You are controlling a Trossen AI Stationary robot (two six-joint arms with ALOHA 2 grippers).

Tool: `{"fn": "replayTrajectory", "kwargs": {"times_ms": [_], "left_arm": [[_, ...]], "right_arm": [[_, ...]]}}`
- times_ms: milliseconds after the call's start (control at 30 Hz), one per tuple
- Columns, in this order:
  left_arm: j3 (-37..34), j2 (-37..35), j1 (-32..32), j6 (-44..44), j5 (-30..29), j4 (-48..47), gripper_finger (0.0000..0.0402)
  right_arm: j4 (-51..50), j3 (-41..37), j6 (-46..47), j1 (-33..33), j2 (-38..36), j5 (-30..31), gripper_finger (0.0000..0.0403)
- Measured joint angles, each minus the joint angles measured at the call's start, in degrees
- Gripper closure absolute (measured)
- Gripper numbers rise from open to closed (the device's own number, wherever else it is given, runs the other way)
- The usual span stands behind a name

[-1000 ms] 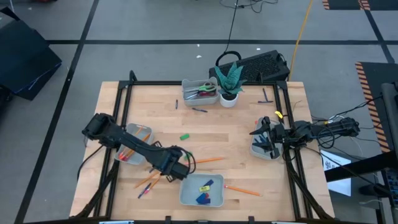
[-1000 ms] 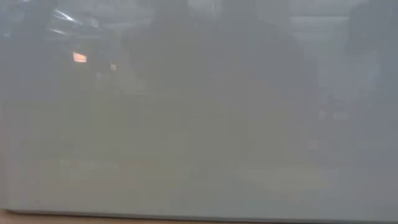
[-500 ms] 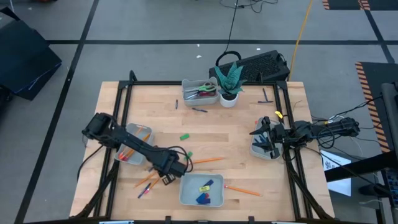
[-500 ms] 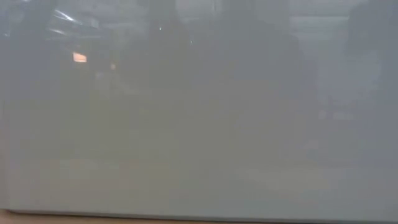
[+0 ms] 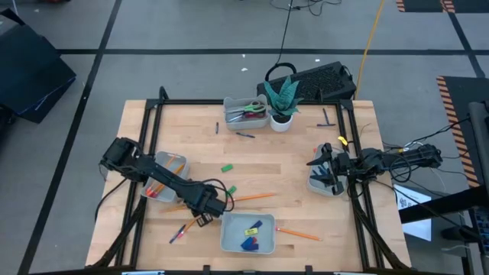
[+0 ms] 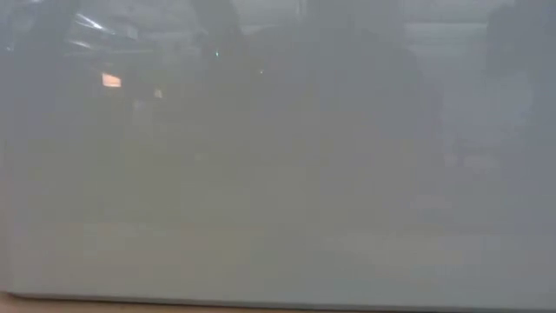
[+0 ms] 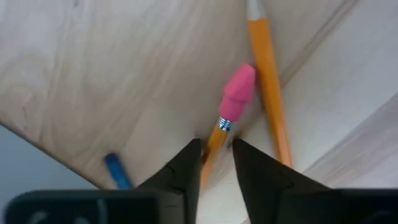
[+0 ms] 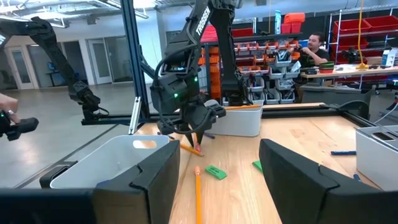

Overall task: Sort crayons/erasers/pens/pencils in bins
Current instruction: Put the orange pencil into the middle left gray bin

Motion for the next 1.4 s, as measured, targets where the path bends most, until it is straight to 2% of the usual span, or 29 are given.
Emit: {"fn": "replayTrajectory", "kwargs": {"times_ms": [167,333,500,667,833,900,967,1067,1267,1400], "left_arm": [[0.0,0.1,0.0,0.4,-0.1,0.5,0.0382],[0.6,0.2,0.1,-1.1,-0.3,0.0,0.0376],[6.5,0.8,0.8,-0.1,-3.0,-4.9,0.0391],[15.2,0.6,2.7,3.3,-6.2,-17.1,0.0384],[22.6,0.1,5.7,3.2,-10.5,-35.7,0.0392],[23.0,-1.9,7.0,3.9,-10.8,-36.9,0.0392],[21.4,-5.7,8.3,5.9,-9.0,-34.6,0.0392],[19.1,-10.0,10.5,3.9,-11.0,-37.3,0.0386],[6.4,-23.6,17.1,-3.5,-12.1,-37.4,0.0392],[-2.3,-30.0,22.1,-9.3,-13.2,-37.2,0.0391]], "right_arm": [[0.0,0.0,0.0,0.0,0.0,0.0,0.019],[0.0,0.0,0.0,0.0,0.0,0.0,0.019],[0.0,0.0,0.0,0.0,0.0,0.0,0.019],[0.0,0.0,0.0,0.0,0.0,0.0,0.019],[0.0,0.0,0.0,0.0,0.0,0.0,0.019],[0.0,0.0,0.0,0.0,0.0,0.0,0.019],[0.0,0.0,0.0,0.0,0.0,0.0,0.019],[0.0,0.0,0.0,0.0,0.0,0.0,0.019],[0.0,0.0,0.0,0.0,0.0,0.0,0.019],[0.0,0.0,0.0,0.0,0.0,0.0,0.019]]}}
